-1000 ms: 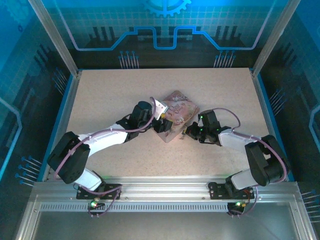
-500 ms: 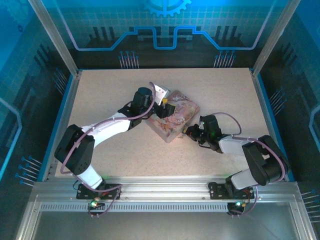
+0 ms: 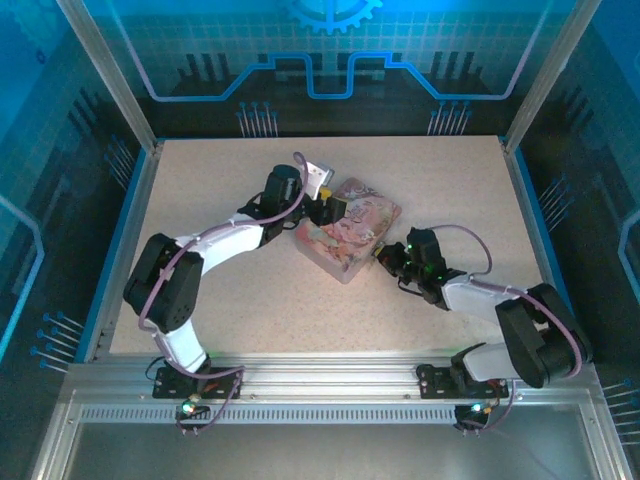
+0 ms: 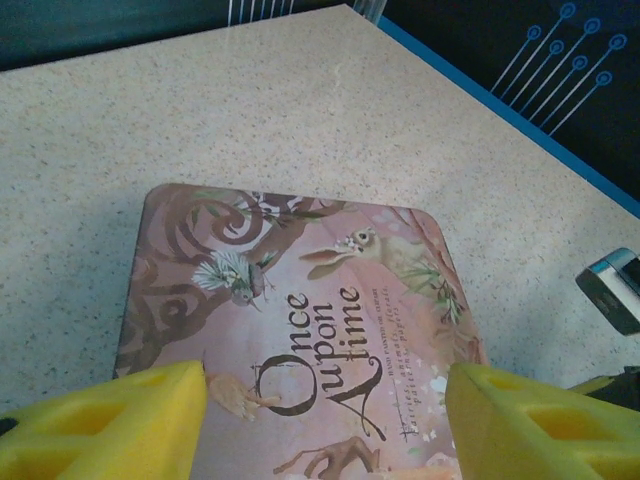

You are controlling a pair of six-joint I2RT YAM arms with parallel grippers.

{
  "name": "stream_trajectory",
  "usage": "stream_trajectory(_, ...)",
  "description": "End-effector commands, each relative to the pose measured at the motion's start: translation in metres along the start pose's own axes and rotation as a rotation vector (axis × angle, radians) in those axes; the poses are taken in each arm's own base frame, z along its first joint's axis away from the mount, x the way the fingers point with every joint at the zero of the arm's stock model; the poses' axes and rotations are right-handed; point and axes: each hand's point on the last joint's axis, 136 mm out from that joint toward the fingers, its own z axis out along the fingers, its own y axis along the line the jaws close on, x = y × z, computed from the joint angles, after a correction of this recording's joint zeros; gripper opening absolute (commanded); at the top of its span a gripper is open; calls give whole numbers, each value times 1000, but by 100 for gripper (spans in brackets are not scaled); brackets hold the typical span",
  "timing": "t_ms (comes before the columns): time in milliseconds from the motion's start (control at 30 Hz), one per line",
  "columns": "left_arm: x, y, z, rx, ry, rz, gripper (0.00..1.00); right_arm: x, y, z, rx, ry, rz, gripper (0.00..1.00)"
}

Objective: Unlock the padlock with the key

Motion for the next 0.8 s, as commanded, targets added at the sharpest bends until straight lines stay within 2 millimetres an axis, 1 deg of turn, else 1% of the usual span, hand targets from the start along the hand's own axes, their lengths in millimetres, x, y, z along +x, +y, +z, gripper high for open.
stream_trajectory(0,-8,-11,4,91,-14,3,66,-2,1,10,4,-16,1,0)
stream_trajectory(67,-4,-23,7,157,14,14,67,1,0,15,-11,-1,-4,0)
stream_trajectory(133,3,-26,12,149,61,52,70,6,-2,20,-11,29,-16,0)
stream_trajectory(200,9,-15,16,78,80,80,77,10,-9,22,6,40,-14,0)
stream_trajectory(300,12,1,21,38,96,63,82,10,-16,19,1,26,8,0)
stream_trajectory(400,20,17,32,0,144,20,83,6,-12,16,-29,11,18,0)
stream_trajectory(500,30,29,41,-23,159,-8,83,2,-5,12,-56,-2,12,0)
stream_trajectory(600,46,32,49,-11,193,-31,83,-2,-3,9,-64,-20,18,0)
stream_trajectory(767,65,35,50,-14,215,-59,83,-8,-6,6,-54,-45,39,0)
